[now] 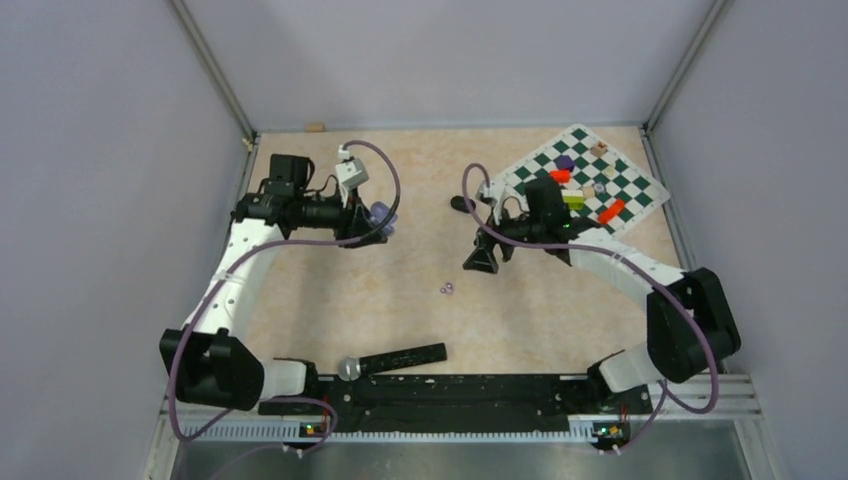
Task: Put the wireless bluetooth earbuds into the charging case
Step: Open the charging case, then pick up the earbud from the center of the board.
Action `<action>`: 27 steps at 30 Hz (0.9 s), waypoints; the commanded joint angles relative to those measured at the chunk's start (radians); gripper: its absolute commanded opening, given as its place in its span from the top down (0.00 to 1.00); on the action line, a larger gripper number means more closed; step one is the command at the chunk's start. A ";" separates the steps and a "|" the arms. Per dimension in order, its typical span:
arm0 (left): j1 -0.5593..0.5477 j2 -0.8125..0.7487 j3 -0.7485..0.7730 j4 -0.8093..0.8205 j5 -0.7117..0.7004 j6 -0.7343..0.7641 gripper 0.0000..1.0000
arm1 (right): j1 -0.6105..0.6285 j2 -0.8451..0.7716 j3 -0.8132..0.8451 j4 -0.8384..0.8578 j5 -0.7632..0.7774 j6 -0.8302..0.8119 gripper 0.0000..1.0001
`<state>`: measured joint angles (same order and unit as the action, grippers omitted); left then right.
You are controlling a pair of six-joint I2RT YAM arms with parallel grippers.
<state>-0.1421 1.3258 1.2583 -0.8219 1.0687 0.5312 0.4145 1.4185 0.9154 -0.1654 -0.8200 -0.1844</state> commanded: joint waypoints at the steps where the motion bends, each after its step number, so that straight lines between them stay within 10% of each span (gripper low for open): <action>1: 0.046 -0.096 -0.111 0.039 0.028 0.011 1.00 | 0.133 0.088 -0.012 0.049 0.131 -0.061 0.21; 27: 0.136 -0.198 -0.234 0.147 0.125 -0.047 1.00 | 0.293 0.356 0.069 0.050 0.574 -0.094 0.33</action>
<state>-0.0128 1.1435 1.0256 -0.6952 1.1316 0.4759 0.6968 1.7454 0.9585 -0.1215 -0.3305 -0.2699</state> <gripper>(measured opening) 0.389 0.699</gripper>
